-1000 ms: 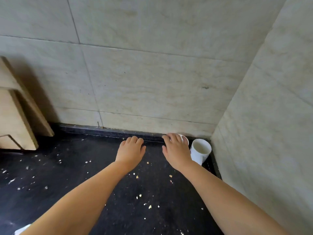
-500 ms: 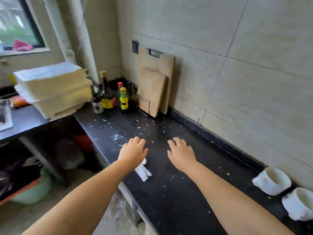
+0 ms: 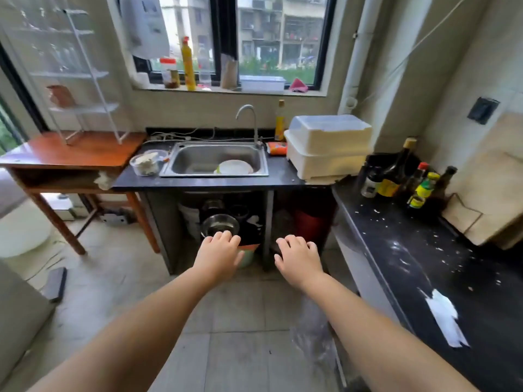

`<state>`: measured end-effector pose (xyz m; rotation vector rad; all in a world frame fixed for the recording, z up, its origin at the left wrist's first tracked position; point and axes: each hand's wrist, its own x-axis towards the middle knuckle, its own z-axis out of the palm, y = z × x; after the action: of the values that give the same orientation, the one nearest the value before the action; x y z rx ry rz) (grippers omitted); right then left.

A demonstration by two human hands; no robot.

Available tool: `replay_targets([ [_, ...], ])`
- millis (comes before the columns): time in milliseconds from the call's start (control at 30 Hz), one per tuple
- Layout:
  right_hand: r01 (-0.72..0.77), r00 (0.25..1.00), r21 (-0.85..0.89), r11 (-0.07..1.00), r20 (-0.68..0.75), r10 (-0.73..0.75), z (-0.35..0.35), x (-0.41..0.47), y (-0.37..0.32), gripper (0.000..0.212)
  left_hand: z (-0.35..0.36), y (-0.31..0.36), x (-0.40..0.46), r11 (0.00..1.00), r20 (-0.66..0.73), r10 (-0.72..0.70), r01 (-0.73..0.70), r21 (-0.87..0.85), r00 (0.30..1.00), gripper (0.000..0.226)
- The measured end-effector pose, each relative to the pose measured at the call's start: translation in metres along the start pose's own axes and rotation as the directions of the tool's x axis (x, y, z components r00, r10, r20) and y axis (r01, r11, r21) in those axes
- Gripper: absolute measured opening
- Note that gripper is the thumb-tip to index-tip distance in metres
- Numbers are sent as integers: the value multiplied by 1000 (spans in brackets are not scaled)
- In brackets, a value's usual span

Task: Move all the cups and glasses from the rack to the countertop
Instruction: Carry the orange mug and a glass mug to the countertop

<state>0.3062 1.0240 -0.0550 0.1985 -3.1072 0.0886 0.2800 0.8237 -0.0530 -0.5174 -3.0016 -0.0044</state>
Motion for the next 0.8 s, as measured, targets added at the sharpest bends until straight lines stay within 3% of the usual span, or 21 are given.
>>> replay_targets([
  [167, 189, 982, 6, 982, 23, -189, 6, 54, -130, 45, -13, -127, -47, 977, -24, -210, 209, -32, 977, 41],
  [300, 338, 939, -1, 941, 68, -337, 9, 94, -219, 44, -16, -205, -82, 919, -25, -392, 389, -67, 920, 41],
  [533, 522, 852, -27, 853, 65, -520, 10, 176, -322, 42, -19, -313, -81, 823, -24, -567, 566, -53, 823, 41],
  [800, 619, 785, -63, 782, 64, -616, 1, 309, -406, 41, -23, -430, -27, 685, -28, -725, 716, -135, 688, 36],
])
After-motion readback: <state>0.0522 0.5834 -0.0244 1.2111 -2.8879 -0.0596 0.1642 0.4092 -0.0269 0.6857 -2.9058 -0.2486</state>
